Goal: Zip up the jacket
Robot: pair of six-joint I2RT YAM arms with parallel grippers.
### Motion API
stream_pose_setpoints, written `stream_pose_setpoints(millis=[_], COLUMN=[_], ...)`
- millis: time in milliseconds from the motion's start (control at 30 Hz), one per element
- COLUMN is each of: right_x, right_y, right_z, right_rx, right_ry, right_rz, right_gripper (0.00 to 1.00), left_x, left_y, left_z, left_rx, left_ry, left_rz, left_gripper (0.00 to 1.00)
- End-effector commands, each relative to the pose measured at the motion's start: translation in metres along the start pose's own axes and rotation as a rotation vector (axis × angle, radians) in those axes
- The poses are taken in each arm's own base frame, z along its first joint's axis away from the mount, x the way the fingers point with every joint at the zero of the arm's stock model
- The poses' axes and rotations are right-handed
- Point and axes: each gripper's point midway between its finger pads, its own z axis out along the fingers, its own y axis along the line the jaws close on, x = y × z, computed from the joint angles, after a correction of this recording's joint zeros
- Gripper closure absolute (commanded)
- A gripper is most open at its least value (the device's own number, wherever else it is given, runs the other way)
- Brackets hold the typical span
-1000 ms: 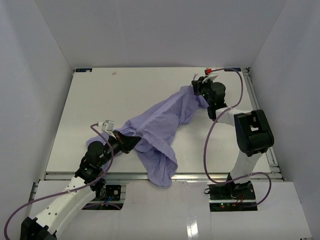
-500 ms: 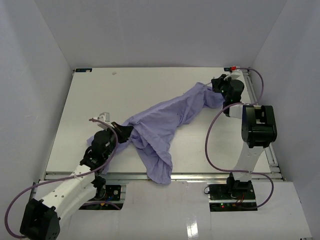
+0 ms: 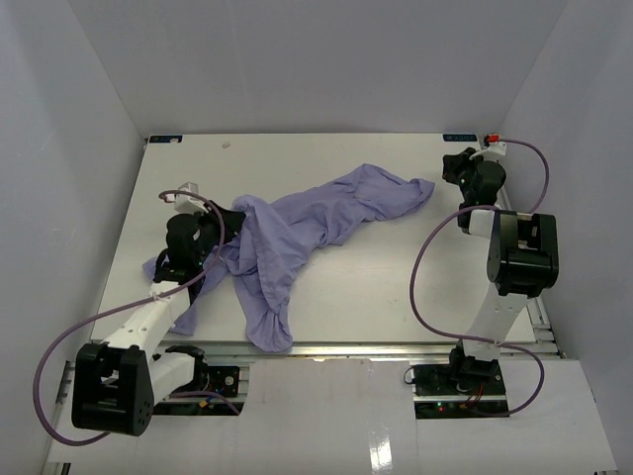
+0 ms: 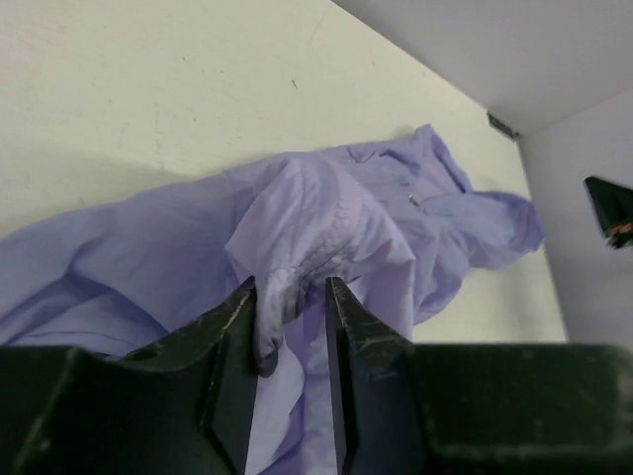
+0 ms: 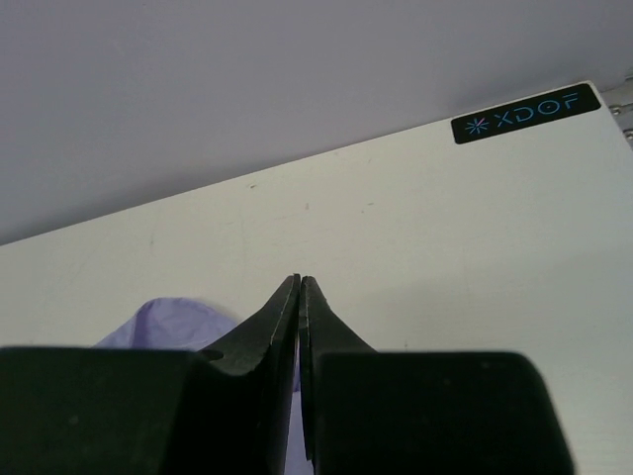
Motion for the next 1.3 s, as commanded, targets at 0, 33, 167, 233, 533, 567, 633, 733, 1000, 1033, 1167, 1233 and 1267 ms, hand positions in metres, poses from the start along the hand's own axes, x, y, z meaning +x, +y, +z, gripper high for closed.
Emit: stream_pose_setpoints(millis=[0,33,167,233,533,567,633,733,1000,1033,1167,1233,1267], right_x=[-0.040,-0.037,-0.034,-0.029,-0.020,-0.018,-0.016,-0.011,-0.013,-0.012,-0.016,-0.019,-0.020], right_y=[0.047,0.056,0.076,0.086,0.147,0.156,0.164,0.178,0.203,0.203,0.202,0.202,0.202], right_z=[-0.024,-0.029,-0.061,-0.075,-0.144,-0.154,-0.177,-0.210,-0.271,-0.274,-0.285,-0.287,-0.287], right_rx=[-0.113,-0.126,-0.135,-0.142,-0.121,-0.136,-0.141,-0.128,-0.287,-0.294,-0.322,-0.327,-0.328], right_ry=[-0.086,-0.072,-0.012,0.052,0.230,0.248,0.290,0.357,0.331,0.329,0.297,0.279,0.273], right_rz=[0.061,0.062,0.072,0.095,-0.070,-0.075,-0.076,-0.088,-0.124,-0.123,-0.124,-0.128,-0.129], right_gripper=[0.92,0.92,0.92,0.85,0.16,0.12,0.10,0.10,0.10,0.10,0.10,0.10,0.10], left_x=[-0.039,-0.041,-0.083,-0.093,-0.028,-0.020,-0.007,0.017,0.042,0.045,0.057,0.061,0.064], left_y=[-0.031,-0.033,-0.071,-0.088,-0.153,-0.156,-0.154,-0.172,-0.197,-0.199,-0.202,-0.194,-0.189], left_z=[-0.003,-0.001,0.017,0.017,-0.007,-0.012,-0.022,-0.043,-0.093,-0.097,-0.108,-0.107,-0.106], left_rx=[0.076,0.072,0.124,0.157,0.387,0.395,0.399,0.478,0.655,0.668,0.704,0.687,0.680], left_ry=[-0.066,-0.054,-0.020,0.006,0.202,0.204,0.201,0.205,0.153,0.155,0.159,0.140,0.130], left_rz=[0.065,0.068,0.120,0.129,0.229,0.234,0.239,0.251,0.264,0.268,0.287,0.297,0.302], left_gripper=[0.40,0.33,0.18,0.14,0.02,0.02,0.02,0.02,0.02,0.02,0.02,0.02,0.02])
